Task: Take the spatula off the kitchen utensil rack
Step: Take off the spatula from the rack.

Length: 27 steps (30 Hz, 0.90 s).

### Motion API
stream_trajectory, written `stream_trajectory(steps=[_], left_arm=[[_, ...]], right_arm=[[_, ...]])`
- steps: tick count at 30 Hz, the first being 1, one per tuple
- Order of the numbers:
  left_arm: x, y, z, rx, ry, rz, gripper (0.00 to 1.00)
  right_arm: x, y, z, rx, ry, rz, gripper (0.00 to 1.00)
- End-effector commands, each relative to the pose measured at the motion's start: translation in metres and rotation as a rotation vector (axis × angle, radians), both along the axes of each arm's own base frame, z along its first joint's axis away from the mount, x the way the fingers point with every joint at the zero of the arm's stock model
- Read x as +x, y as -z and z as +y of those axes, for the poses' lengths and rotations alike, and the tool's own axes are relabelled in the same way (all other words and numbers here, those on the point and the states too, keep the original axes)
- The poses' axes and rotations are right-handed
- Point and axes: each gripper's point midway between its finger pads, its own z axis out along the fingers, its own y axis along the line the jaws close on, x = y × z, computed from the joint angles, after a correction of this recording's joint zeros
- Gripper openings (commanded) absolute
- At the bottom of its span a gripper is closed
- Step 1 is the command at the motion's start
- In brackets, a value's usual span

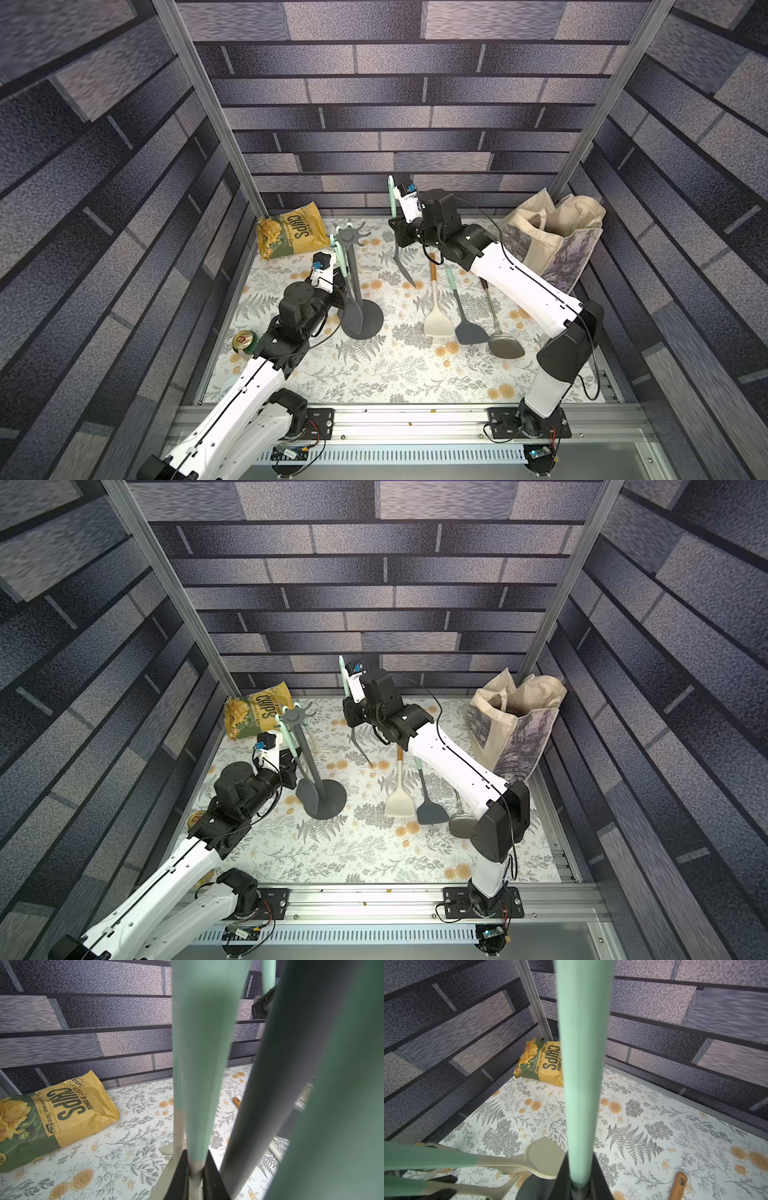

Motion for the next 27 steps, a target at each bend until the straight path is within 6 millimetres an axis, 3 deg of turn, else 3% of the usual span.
stream_trajectory(steps=[1, 15, 27], left_arm=[[-0.004, 0.017, 0.001, 0.022, 0.004, 0.051, 0.14], [-0.005, 0.016, 0.001, 0.025, 0.006, 0.051, 0.14], [-0.003, 0.017, -0.001, 0.036, 0.010, 0.054, 0.14]], right_arm=[[-0.003, 0.017, -0.007, -0.037, 0.033, 0.110, 0.00], [0.011, 0.055, -0.007, -0.049, 0.037, 0.266, 0.00], [0.024, 0.115, -0.004, -0.057, 0.040, 0.420, 0.00]])
